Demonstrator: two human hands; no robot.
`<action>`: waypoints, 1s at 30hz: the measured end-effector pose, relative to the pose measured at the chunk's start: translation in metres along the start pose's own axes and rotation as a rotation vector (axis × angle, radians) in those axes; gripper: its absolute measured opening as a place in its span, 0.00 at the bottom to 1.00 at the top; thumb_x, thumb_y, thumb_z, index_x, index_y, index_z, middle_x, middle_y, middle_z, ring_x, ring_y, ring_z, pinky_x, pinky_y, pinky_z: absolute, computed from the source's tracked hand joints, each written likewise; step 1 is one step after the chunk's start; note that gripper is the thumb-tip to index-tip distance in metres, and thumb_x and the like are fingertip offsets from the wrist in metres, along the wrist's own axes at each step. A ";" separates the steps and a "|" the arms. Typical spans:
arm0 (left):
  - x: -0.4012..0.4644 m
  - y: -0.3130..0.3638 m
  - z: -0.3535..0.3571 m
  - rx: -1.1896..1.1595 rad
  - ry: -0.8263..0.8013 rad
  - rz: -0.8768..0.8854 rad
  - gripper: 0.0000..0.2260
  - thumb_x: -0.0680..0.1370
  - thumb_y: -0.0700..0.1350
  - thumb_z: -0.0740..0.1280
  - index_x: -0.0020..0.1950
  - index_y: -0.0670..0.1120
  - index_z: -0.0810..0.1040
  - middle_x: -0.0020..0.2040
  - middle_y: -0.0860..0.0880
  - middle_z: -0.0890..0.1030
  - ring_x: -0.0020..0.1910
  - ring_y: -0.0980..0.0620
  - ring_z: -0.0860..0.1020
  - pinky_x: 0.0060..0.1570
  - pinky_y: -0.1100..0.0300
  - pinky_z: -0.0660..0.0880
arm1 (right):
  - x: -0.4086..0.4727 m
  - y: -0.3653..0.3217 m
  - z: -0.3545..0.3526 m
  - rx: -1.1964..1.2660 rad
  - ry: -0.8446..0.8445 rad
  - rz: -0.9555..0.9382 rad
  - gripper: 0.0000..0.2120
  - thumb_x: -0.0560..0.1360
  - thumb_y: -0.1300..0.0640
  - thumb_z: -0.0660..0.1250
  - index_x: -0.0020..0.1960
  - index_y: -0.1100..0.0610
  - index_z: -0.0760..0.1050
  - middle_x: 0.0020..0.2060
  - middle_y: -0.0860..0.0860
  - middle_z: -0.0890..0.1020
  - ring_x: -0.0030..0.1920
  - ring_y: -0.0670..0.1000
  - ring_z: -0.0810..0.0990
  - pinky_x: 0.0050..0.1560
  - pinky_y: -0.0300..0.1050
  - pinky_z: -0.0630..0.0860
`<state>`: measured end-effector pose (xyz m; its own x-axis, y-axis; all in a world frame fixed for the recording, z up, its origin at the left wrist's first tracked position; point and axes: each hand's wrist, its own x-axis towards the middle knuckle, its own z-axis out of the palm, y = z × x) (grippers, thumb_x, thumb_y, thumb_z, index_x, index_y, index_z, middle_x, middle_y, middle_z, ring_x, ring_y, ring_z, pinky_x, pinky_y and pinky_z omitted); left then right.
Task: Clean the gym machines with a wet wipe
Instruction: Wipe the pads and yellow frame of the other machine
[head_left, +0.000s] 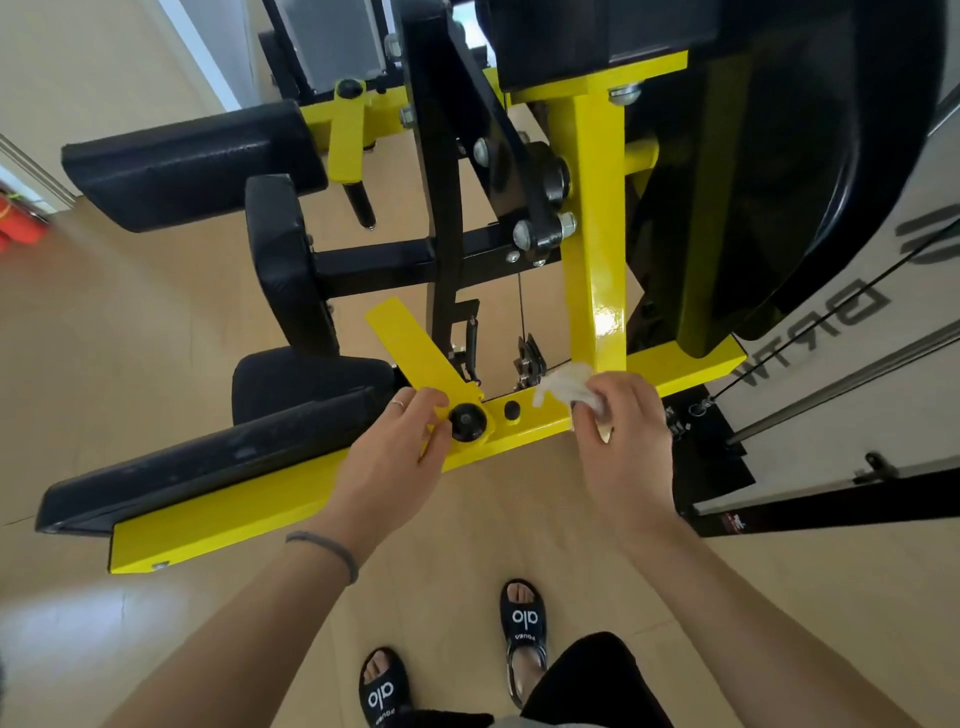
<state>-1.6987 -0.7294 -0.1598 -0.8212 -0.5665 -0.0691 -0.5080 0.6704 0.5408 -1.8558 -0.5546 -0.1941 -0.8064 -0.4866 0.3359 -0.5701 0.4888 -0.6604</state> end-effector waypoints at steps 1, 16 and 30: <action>0.002 0.003 0.003 0.040 0.010 -0.019 0.09 0.84 0.51 0.58 0.64 0.52 0.71 0.57 0.54 0.72 0.45 0.55 0.76 0.42 0.56 0.78 | 0.008 0.006 0.005 -0.074 -0.062 -0.060 0.09 0.77 0.61 0.71 0.57 0.61 0.79 0.56 0.55 0.80 0.56 0.53 0.78 0.49 0.42 0.78; 0.003 0.019 0.011 0.266 0.020 -0.096 0.12 0.82 0.56 0.61 0.60 0.50 0.73 0.57 0.51 0.69 0.42 0.53 0.74 0.39 0.60 0.78 | -0.011 0.023 0.017 -0.546 -0.551 -0.394 0.39 0.72 0.59 0.67 0.80 0.63 0.59 0.79 0.59 0.60 0.80 0.58 0.58 0.78 0.55 0.59; 0.004 0.019 0.016 0.271 0.040 -0.115 0.12 0.82 0.56 0.61 0.59 0.50 0.72 0.55 0.51 0.69 0.42 0.53 0.74 0.38 0.59 0.78 | -0.057 -0.014 0.033 -0.574 -0.548 -0.332 0.36 0.74 0.55 0.56 0.80 0.66 0.57 0.79 0.63 0.59 0.80 0.62 0.56 0.78 0.57 0.59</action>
<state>-1.7162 -0.7113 -0.1626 -0.7458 -0.6613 -0.0808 -0.6527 0.7009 0.2877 -1.7968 -0.5571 -0.2264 -0.4784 -0.8780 -0.0175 -0.8735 0.4778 -0.0935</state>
